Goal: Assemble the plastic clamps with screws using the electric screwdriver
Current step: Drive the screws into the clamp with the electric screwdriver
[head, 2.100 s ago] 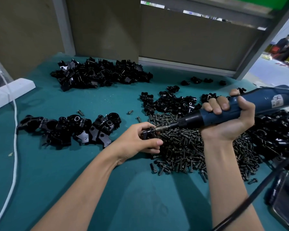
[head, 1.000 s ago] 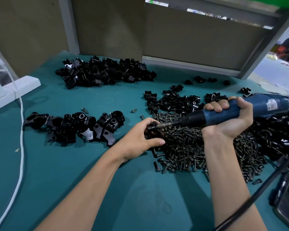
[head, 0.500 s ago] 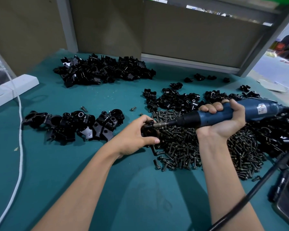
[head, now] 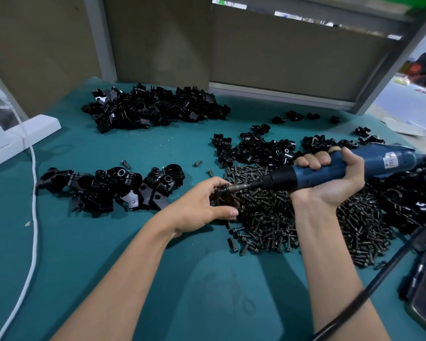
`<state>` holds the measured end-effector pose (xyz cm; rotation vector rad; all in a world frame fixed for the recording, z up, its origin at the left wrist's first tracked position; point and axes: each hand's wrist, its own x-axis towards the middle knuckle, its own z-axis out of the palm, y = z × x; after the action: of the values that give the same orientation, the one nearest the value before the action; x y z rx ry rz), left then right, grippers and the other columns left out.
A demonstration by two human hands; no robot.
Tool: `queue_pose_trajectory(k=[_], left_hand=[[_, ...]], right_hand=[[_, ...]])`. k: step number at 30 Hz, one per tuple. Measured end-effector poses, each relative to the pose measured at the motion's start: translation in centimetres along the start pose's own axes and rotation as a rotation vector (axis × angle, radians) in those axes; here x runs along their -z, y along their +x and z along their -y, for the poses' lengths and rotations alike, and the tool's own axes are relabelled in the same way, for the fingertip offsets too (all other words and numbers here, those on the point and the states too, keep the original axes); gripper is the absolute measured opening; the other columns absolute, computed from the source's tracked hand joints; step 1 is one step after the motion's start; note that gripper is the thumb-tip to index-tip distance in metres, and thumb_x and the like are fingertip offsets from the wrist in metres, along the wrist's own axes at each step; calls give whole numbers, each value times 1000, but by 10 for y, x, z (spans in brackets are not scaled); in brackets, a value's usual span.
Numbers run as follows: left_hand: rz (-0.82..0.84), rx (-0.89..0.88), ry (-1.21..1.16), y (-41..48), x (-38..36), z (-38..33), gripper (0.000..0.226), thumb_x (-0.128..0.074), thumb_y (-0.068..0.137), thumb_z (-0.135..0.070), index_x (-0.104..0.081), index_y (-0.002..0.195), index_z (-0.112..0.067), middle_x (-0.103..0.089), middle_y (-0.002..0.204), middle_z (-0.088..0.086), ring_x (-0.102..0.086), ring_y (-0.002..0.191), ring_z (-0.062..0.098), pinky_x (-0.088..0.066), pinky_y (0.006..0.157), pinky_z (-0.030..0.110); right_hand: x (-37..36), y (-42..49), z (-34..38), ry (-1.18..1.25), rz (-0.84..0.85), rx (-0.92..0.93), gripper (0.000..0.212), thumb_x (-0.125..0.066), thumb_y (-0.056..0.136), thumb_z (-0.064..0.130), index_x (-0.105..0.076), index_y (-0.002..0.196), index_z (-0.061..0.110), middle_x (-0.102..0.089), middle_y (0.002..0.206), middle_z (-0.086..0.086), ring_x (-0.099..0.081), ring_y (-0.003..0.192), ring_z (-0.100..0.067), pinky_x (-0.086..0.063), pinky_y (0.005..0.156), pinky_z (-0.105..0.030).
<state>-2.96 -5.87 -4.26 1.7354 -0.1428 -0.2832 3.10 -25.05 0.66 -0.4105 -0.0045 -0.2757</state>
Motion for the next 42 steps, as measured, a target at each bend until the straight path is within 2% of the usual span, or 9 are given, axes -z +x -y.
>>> queue_pose_trajectory(k=[5, 7, 11, 16, 19, 22, 27, 36, 42], left_hand=[[-44, -57, 41, -1, 0, -6, 33, -73, 87, -7, -57, 112, -20, -71, 104, -2, -69, 95, 10, -53, 78, 15], [-7, -22, 34, -2, 1, -8, 32, -74, 87, -9, -57, 111, -20, -70, 105, 2, -70, 92, 11, -54, 76, 19], [62, 13, 27, -4, 0, -13, 32, -73, 87, -11, -57, 113, -17, -70, 105, 3, -72, 94, 11, -55, 94, 32], [42, 12, 114, -7, 0, -18, 36, -73, 88, -16, -54, 119, -17, -68, 109, 12, -69, 100, 28, -53, 96, 48], [81, 22, 95, -12, 11, -19, 35, -73, 88, -10, -55, 117, -15, -71, 104, 7, -73, 89, 11, -58, 81, 26], [95, 28, 12, -25, 35, -18, 33, -73, 85, -5, -60, 114, -12, -71, 108, 9, -74, 92, 18, -55, 74, 17], [-99, -13, -461, -43, 55, 3, 47, -70, 71, 1, -60, 117, -1, -58, 118, 17, -72, 98, 28, -58, 82, 28], [-151, -84, -183, -37, 52, 5, 38, -84, 66, -22, -72, 101, -35, -68, 110, 3, -66, 112, 31, -50, 103, 41], [-109, -103, -151, -40, 47, 1, 38, -84, 68, -17, -70, 100, -33, -69, 108, 1, -65, 113, 29, -49, 104, 45]], right_hand=[[0, 0, 2, 40, -18, -16, 12, -56, 70, 23, -48, 67, 15, -43, 52, 6, -40, 42, -11, -38, 47, -21], [1, -1, 2, 30, -25, -13, 13, -53, 77, 23, -48, 68, 16, -43, 53, 6, -39, 43, -11, -38, 48, -20], [-3, -3, 7, -1, 76, 20, 9, -54, 72, 25, -52, 69, 17, -43, 53, 7, -40, 44, -10, -37, 49, -21], [-6, -5, 9, 9, 59, 5, 9, -52, 77, 24, -53, 71, 17, -43, 54, 7, -39, 45, -10, -38, 48, -21], [-5, -8, 8, 16, 119, -39, 14, -43, 85, 22, -52, 76, 17, -42, 53, 7, -39, 45, -10, -39, 49, -21], [-5, -10, 14, 72, 293, -76, 15, -42, 73, 24, -53, 82, 17, -42, 52, 9, -39, 43, -8, -38, 48, -21], [-4, -7, 14, 101, 296, -36, 17, -44, 72, 25, -53, 83, 16, -45, 52, 9, -41, 44, -8, -40, 48, -22], [-12, -20, -17, -1, 156, -62, 13, -49, 69, 23, -51, 79, 16, -43, 52, 6, -39, 45, -10, -38, 50, -21], [-11, -19, -12, 15, 141, -48, 12, -49, 70, 23, -51, 78, 15, -42, 52, 6, -38, 44, -10, -37, 49, -21]])
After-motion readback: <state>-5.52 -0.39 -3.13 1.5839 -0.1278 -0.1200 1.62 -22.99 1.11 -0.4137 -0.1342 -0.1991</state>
